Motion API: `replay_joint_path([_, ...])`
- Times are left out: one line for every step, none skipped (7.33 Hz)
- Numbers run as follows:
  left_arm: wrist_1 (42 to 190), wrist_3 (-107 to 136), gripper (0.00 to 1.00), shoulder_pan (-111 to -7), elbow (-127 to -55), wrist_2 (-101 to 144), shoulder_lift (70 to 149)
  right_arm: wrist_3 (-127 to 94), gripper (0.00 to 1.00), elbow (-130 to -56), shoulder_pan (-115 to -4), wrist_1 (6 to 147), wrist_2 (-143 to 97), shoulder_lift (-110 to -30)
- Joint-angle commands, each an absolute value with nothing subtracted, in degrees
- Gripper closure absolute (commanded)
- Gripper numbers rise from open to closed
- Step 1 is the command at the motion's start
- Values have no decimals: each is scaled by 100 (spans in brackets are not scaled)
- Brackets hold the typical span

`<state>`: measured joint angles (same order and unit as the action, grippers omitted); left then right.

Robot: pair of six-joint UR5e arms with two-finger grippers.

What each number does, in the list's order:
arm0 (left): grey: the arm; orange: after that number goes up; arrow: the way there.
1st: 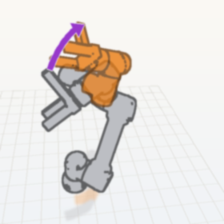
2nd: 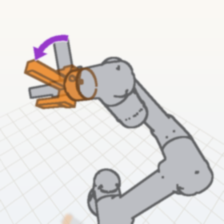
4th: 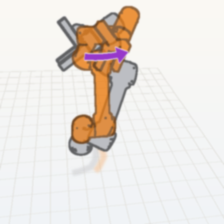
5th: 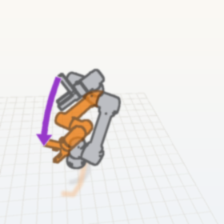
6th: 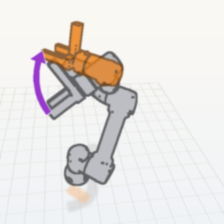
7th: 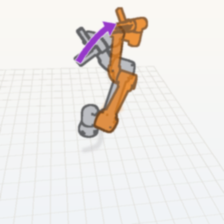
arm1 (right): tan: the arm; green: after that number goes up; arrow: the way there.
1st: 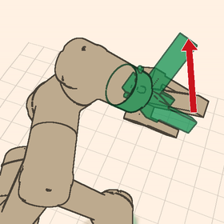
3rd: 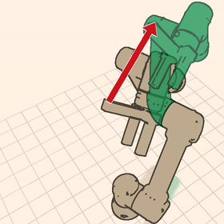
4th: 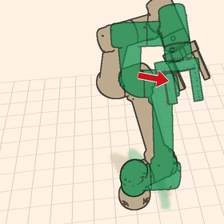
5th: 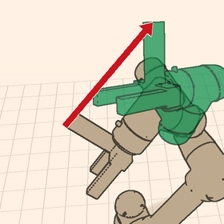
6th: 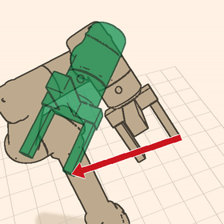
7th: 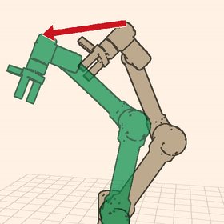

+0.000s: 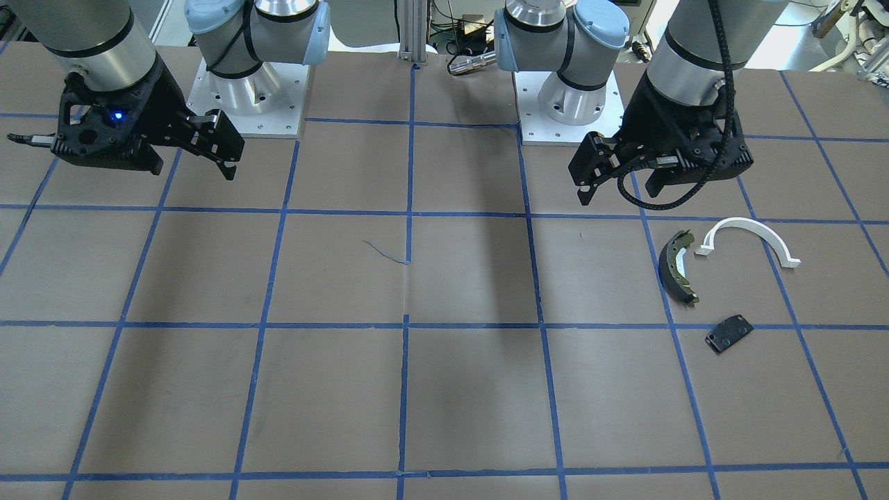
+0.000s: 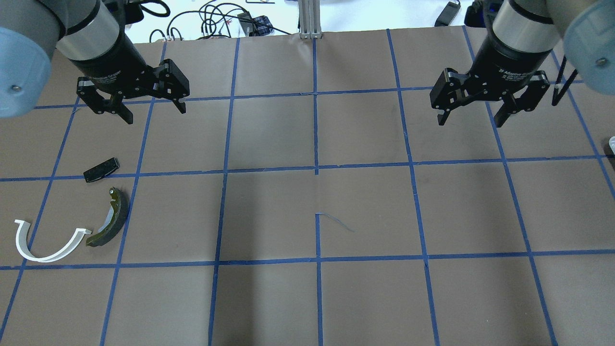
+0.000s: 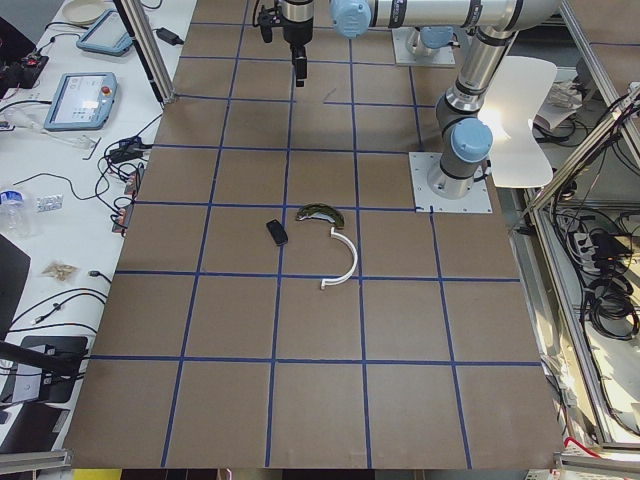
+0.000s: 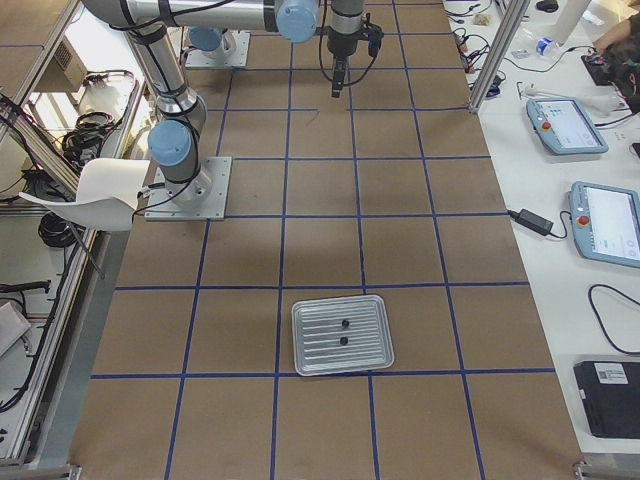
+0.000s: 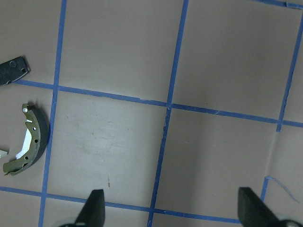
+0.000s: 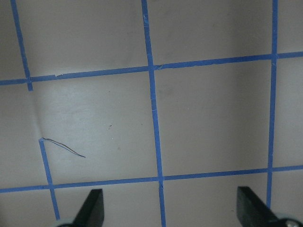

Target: Place bearing gear from tray to pile

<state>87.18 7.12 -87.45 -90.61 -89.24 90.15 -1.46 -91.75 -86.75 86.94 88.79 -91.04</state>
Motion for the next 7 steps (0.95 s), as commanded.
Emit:
replay_joint_path([8719,712,0,-8736,-9062,-8930,9009,-158,0,-9176,-8605,8719,8912,-9097])
replay_joint_path([8719,712,0,-8736,-9062,-8930,9009,-167,0,-9176,-8604,8693,8851,-9097])
replay_joint_path([8710,712,0,-8736,-9062,-8930,9009,-167,0,-9176,-8604,8675,8877,-9097])
replay_joint_path([8710,712,0,-8736,-9062,-8921,9009,-158,0,-9184,-8604,8649,8825,-9097])
replay_joint_path([8710,721,0,-8736,-9062,-8921,9009,-158,0,-9185,-8604,8605,8833,-9097])
replay_joint_path([8710,712,0,-8736,-9062,-8921,9009,-141,0,-9193,-8604,8631,8877,-9079])
replay_joint_path([8710,721,0,-8736,-9062,-8921,9009,-132,0,-9193,-8587,8657,8920,-9070])
